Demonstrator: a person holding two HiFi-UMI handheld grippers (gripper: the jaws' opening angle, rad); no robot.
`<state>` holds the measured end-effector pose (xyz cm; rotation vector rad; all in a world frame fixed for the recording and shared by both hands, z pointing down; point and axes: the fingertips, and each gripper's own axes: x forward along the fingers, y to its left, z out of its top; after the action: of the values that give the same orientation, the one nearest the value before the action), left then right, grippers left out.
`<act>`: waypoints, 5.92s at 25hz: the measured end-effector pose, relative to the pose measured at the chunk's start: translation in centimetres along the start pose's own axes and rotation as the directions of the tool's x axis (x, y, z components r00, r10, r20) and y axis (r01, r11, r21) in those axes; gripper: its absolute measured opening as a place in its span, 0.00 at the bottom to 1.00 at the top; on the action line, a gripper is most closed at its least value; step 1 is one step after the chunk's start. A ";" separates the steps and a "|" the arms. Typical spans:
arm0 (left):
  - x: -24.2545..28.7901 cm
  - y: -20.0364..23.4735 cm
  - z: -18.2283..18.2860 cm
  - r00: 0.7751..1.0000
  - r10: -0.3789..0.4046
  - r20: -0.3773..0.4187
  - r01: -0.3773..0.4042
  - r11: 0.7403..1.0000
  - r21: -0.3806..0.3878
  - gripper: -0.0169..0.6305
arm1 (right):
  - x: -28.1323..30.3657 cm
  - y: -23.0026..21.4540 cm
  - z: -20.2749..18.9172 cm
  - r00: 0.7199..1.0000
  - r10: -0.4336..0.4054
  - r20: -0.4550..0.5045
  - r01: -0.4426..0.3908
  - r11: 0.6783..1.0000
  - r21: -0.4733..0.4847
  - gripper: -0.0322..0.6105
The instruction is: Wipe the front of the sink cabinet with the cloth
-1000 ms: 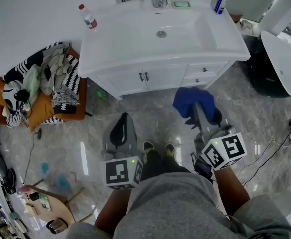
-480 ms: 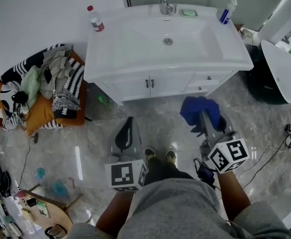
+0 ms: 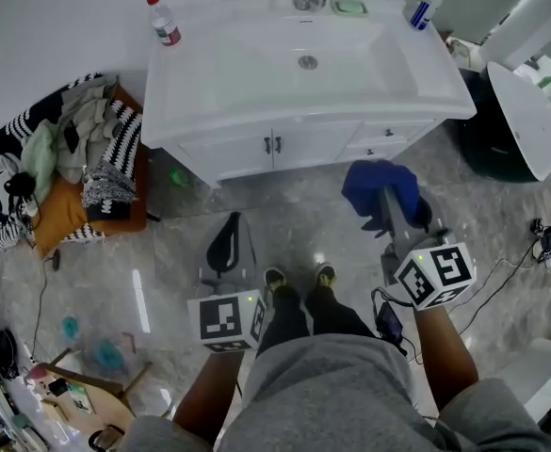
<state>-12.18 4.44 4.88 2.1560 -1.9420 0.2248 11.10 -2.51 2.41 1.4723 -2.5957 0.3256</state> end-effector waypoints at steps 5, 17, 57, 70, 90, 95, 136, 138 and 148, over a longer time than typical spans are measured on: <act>1.4 -1.2 -0.1 1.000 -0.010 -0.009 0.010 1.000 0.010 0.04 | 0.7 -2.0 -0.3 1.000 0.001 -0.006 -0.001 1.000 -0.023 0.14; 7.7 -3.0 -4.4 0.996 -0.028 -0.081 0.031 0.999 0.035 0.04 | 4.4 -8.2 -3.6 0.999 -0.033 -0.043 0.031 0.999 -0.044 0.14; 36.5 5.9 -48.1 0.993 0.007 0.121 -0.020 0.994 0.109 0.04 | 25.6 -20.3 -27.0 0.852 -0.145 0.502 0.355 0.866 -0.352 0.14; 38.0 6.4 -49.4 0.990 -0.017 0.140 0.007 0.997 0.071 0.04 | 27.5 -21.0 -32.0 0.854 -0.210 0.476 0.332 0.924 -0.189 0.13; 36.9 6.2 -49.1 0.987 -0.024 0.158 0.008 0.995 0.104 0.04 | 33.6 -25.4 -57.2 0.902 -0.419 0.104 0.417 0.908 0.042 0.13; 36.5 6.3 -48.9 0.986 -0.023 0.164 0.003 0.993 0.120 0.04 | 35.8 -26.1 -66.0 0.890 -0.407 -0.206 0.426 0.903 0.059 0.15; 34.8 7.5 -48.5 0.981 -0.022 0.193 -0.012 0.985 0.170 0.04 | 29.6 -10.7 -26.7 0.909 -0.116 0.400 0.199 0.964 -0.174 0.15; 34.7 7.5 -48.4 0.980 -0.024 0.196 -0.010 0.986 0.168 0.04 | 29.9 -10.1 -26.7 0.907 -0.125 0.402 0.213 0.960 -0.182 0.15; 34.2 8.1 -48.3 0.981 -0.002 0.195 -0.024 0.991 0.134 0.04 | 33.3 -9.5 -35.1 0.950 -0.114 0.289 0.175 0.965 -0.193 0.15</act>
<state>-14.52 -15.96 60.99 2.3328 -2.0997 0.1570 2.75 -25.91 44.97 1.7205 -2.5984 -0.1903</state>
